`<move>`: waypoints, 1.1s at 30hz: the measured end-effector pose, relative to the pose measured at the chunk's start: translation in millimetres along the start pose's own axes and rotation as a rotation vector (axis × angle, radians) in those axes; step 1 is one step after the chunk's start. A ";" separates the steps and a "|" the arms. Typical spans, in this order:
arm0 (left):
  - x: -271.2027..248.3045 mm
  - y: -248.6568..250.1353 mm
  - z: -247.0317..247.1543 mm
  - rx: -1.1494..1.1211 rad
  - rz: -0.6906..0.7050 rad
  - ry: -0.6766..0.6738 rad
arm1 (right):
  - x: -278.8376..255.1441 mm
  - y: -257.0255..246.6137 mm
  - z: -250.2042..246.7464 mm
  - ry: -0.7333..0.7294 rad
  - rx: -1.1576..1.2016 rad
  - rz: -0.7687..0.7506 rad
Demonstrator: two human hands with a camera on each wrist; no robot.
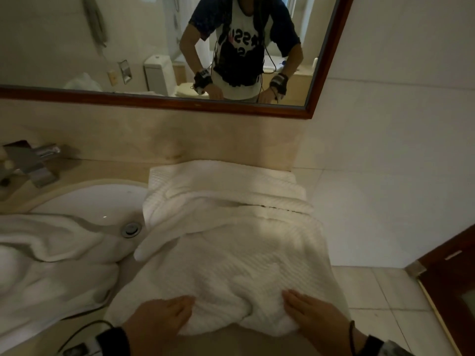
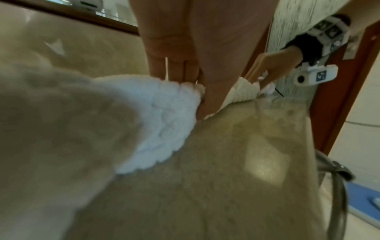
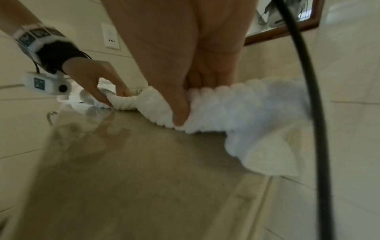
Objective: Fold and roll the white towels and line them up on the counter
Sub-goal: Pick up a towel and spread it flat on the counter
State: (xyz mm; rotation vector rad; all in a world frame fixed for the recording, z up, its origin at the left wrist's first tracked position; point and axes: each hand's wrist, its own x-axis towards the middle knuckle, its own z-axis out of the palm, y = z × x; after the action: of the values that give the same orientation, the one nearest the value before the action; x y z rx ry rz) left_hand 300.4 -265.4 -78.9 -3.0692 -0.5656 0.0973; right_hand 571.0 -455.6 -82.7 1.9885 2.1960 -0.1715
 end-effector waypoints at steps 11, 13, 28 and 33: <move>66.0 -82.6 -62.2 -0.354 -0.418 -0.062 | 52.3 51.4 -88.4 0.048 0.165 0.345; 75.0 -71.0 -59.7 -0.054 -0.197 0.034 | 67.4 52.0 -81.5 0.117 0.145 0.363; 65.9 -108.4 -15.3 0.076 -0.061 -0.255 | 75.1 62.2 -26.9 -0.252 0.158 0.182; 66.3 -102.4 -36.1 0.319 0.010 -0.251 | 61.7 57.8 -44.2 -0.204 0.210 0.191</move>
State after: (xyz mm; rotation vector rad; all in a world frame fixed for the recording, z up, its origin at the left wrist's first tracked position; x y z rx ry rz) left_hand 328.1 -146.3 -43.6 -2.7651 -0.4872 0.5250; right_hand 620.4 -380.7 -50.3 2.1650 1.9186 -0.5718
